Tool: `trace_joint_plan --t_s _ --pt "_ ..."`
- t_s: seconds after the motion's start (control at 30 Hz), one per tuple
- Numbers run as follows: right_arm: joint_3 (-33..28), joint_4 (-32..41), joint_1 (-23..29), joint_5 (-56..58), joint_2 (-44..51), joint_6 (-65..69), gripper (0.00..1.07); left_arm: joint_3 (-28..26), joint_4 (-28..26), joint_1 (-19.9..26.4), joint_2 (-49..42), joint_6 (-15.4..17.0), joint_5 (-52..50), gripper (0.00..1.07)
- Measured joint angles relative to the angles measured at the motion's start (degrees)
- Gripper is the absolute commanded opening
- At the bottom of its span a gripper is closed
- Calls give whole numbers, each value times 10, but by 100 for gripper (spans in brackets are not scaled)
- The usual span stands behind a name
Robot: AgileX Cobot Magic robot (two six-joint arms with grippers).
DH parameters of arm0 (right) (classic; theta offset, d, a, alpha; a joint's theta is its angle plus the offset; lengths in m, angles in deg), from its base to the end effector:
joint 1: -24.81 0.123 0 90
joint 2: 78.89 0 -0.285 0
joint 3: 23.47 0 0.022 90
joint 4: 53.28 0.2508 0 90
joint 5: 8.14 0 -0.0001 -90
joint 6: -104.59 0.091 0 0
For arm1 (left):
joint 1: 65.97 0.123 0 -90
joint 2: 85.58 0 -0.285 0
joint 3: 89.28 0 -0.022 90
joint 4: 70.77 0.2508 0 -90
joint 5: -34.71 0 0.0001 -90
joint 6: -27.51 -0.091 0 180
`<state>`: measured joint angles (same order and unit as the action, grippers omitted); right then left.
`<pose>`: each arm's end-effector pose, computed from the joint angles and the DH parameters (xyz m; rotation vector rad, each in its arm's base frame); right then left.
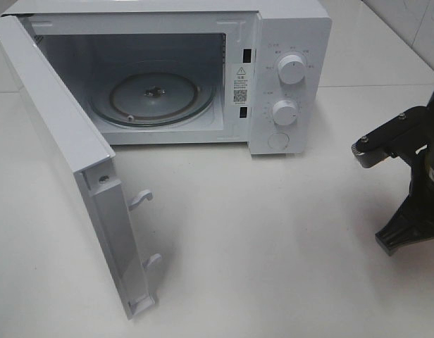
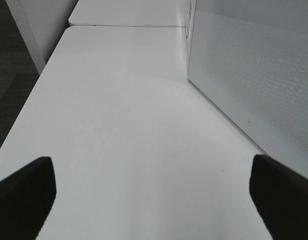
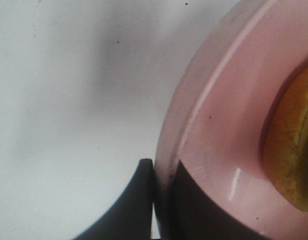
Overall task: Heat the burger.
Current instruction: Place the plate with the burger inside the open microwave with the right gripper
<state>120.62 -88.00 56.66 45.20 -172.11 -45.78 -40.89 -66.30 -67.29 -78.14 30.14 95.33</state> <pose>0.2162 0.0853 0.1855 -0.5954 2.8054 -0.6283 -0.0060 0.0063 0.2785 -0.0271 2.0302 0.0497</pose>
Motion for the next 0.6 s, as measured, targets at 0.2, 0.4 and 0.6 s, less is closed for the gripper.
trace_joint_plan --t_s 0.2,0.4,0.6 --pt "0 1 46 17 17 0 0 0 0 0 0 0 0 98" --pt "0 1 98 30 26 0 1 0 0 0 0 0 0 98" --pt "0 1 148 44 26 0 1 0 0 0 0 0 0 98"
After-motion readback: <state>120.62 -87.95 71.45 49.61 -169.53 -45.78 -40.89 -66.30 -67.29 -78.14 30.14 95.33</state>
